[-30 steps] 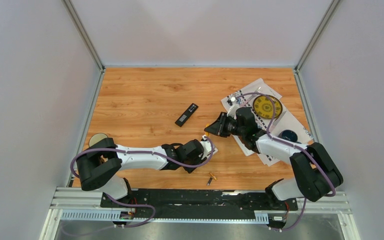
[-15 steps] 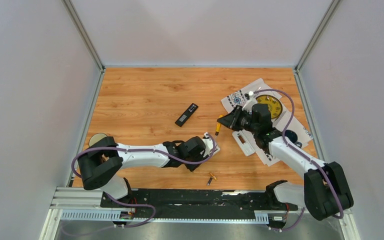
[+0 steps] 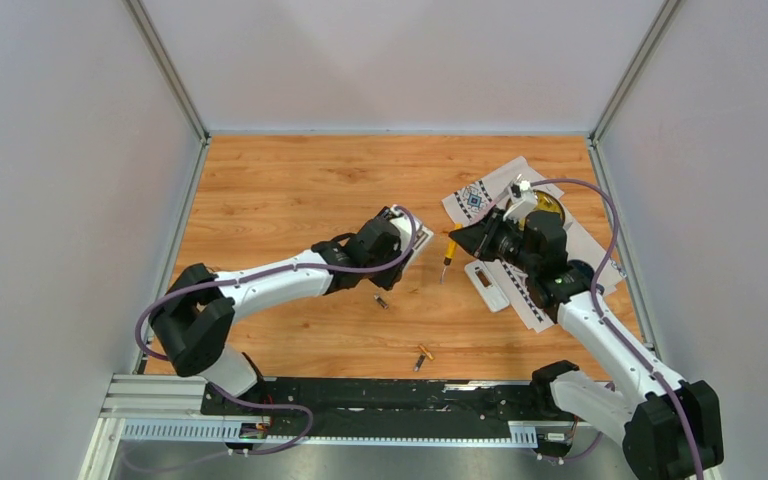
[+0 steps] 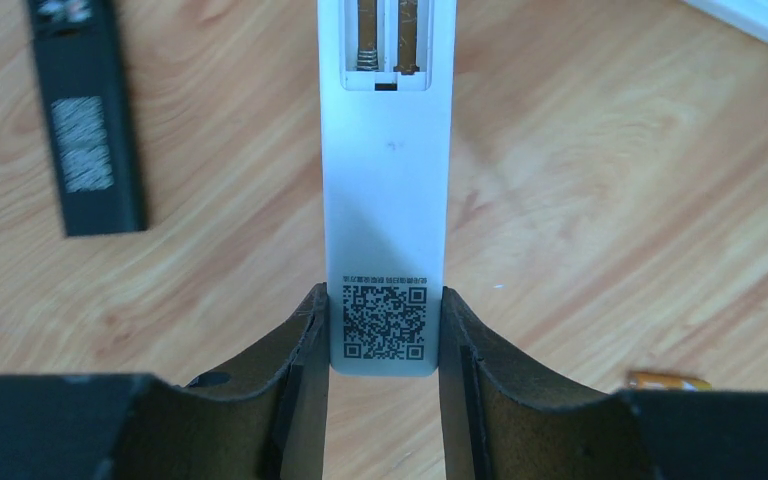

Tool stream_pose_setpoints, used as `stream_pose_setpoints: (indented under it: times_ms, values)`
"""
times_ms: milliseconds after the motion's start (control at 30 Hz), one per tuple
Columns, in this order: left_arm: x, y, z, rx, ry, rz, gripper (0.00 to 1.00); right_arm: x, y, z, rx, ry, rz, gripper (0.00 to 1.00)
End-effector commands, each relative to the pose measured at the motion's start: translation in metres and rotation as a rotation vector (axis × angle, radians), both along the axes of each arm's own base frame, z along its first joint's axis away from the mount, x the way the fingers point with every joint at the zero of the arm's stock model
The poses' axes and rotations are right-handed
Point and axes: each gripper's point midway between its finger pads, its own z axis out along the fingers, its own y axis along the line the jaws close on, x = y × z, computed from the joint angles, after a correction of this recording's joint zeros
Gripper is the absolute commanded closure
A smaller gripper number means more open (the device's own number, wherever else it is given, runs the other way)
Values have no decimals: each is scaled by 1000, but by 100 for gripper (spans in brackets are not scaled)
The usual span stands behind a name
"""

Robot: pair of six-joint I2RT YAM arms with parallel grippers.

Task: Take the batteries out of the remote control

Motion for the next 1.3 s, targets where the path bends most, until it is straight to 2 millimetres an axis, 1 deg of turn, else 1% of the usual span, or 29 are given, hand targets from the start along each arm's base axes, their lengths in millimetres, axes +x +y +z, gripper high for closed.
stream_pose_setpoints:
  times_ms: [0, 33, 67, 100, 133, 167, 233, 267, 333, 367, 433, 467, 567, 600, 700, 800, 833, 900, 933, 1033, 1067, 1133, 1233, 1267]
  values:
    - [18, 44, 19, -11, -13, 176, 100, 6, -3, 9, -17, -31, -14, 100]
    - [16, 57, 11, 6, -3, 204, 100, 6, -3, 7, -19, -27, -12, 100]
    - [21, 70, 16, -6, -11, 246, 100, 7, -3, 4, -23, -21, -12, 100]
    - [19, 80, 12, 2, 7, 279, 100, 7, -2, 2, -23, -18, -7, 100]
    - [17, 96, 3, 32, 20, 322, 100, 7, -1, 0, -23, -14, -6, 100]
    - [20, 111, 5, 33, 20, 373, 100, 7, 0, -2, -23, -7, -2, 100]
    - [11, 137, -9, 78, 56, 456, 100, 8, 1, -5, -20, -4, 2, 100]
    - [12, 149, -7, 71, 54, 499, 100, 9, 1, -8, -22, 5, 3, 100]
    - [3, 169, -18, 98, 85, 568, 100, 10, 3, -11, -21, 10, 9, 100]
    - [4, 178, -17, 91, 85, 607, 100, 10, 3, -11, -20, 11, 12, 100]
    - [-1, 191, -25, 112, 110, 658, 100, 11, 4, -14, -20, 16, 18, 100]
    - [0, 197, -27, 119, 119, 684, 100, 12, 4, -15, -19, 19, 17, 100]
    - [-1, 206, -39, 143, 163, 715, 98, 12, 6, -18, -18, 28, 24, 100]
    - [-3, 203, -42, 140, 182, 694, 98, 12, 6, -18, -19, 28, 28, 100]
    - [-2, 203, -50, 144, 216, 698, 92, 11, 6, -19, -24, 30, 24, 100]
    - [0, 207, -55, 176, 231, 707, 82, 10, 5, -21, -26, 34, 26, 100]
    - [3, 207, -54, 181, 228, 707, 69, 10, 5, -21, -27, 33, 25, 100]
    - [3, 210, -57, 208, 232, 704, 54, 10, 5, -22, -29, 33, 26, 100]
    - [3, 211, -56, 216, 230, 708, 43, 10, 5, -21, -29, 32, 24, 100]
    - [3, 213, -55, 213, 220, 714, 29, 10, 5, -21, -29, 32, 24, 100]
    - [5, 212, -50, 197, 205, 710, 27, 10, 5, -22, -31, 34, 25, 100]
    - [3, 211, -48, 185, 197, 701, 23, 11, 5, -21, -31, 31, 24, 100]
    - [6, 203, -35, 120, 162, 658, 23, 11, 5, -22, -30, 35, 26, 100]
    - [8, 198, -31, 90, 150, 632, 23, 11, 6, -23, -30, 36, 27, 100]
